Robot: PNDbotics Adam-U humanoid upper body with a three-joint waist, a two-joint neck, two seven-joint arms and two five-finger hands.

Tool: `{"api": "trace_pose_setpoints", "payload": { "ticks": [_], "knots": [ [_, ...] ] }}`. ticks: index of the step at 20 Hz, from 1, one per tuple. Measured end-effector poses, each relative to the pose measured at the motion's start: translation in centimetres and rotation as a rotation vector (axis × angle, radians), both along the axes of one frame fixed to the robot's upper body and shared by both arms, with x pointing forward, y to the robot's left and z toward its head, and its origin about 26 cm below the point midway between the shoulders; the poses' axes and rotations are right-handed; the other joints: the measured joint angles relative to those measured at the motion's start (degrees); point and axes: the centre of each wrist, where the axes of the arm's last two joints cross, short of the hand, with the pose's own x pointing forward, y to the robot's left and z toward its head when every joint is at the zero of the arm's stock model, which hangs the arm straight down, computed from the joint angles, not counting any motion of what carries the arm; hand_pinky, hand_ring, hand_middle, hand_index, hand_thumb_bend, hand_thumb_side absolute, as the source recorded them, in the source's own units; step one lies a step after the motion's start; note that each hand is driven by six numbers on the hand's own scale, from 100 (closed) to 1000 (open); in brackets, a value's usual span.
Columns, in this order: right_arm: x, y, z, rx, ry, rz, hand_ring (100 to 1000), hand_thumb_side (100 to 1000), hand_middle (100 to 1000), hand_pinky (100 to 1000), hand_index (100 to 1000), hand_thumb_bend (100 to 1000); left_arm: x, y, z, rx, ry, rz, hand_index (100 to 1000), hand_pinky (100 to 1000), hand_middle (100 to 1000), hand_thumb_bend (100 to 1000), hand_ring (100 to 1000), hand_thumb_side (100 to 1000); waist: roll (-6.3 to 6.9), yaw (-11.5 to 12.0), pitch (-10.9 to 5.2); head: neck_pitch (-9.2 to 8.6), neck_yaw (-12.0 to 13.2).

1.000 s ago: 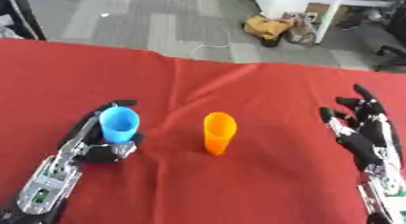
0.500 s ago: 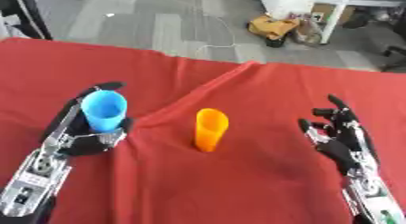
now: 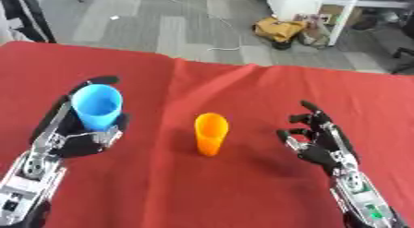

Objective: Pour the contents of one cup into another cup.

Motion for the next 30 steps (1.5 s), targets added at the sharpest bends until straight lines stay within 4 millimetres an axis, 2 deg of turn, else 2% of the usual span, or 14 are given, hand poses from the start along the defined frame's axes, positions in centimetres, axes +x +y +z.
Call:
{"api": "trace_pose_setpoints", "payload": {
  "ticks": [8, 12, 18, 20, 24, 30],
  "knots": [
    [1.9, 1.2, 1.3, -0.099, -0.025, 0.111, 873, 100, 591, 693, 944, 497, -0.7, -0.4, 0.1, -0.009, 0.013, -0.039, 834, 507, 327, 150, 332, 100, 0.73, 1.11, -0.16, 0.00, -0.82],
    [2.9, 1.9, 1.6, -0.145, -0.023, 0.170, 873, 100, 589, 694, 946, 396, -1.0, -0.7, 0.5, -0.007, 0.004, -0.067, 836, 509, 328, 156, 334, 100, 1.00, 1.46, -0.26, 0.00, -1.12],
    [3.8, 2.7, 1.3, -0.202, -0.007, 0.226, 878, 100, 594, 698, 950, 439, -1.4, -1.5, 1.0, -0.010, -0.006, -0.107, 836, 510, 329, 160, 335, 100, 1.40, 1.93, -0.28, 0.00, -1.50],
    [4.1, 3.0, 1.3, -0.222, -0.010, 0.240, 889, 100, 614, 706, 952, 447, -1.5, -1.5, 1.1, -0.010, -0.009, -0.115, 837, 510, 329, 160, 336, 100, 1.53, 2.06, -0.29, 0.00, -1.56],
    [4.6, 3.8, 1.5, -0.253, -0.021, 0.267, 927, 100, 729, 738, 968, 466, -1.7, -1.8, 1.4, -0.015, -0.012, -0.133, 837, 511, 329, 160, 336, 100, 1.61, 2.22, -0.34, 0.00, -1.92],
    [5.1, 5.0, 1.7, -0.283, -0.042, 0.315, 937, 100, 752, 753, 982, 487, -1.8, -2.2, 1.5, -0.025, -0.011, -0.154, 837, 512, 330, 158, 337, 100, 1.70, 2.45, -0.49, 0.00, -2.21]
  ]
}}
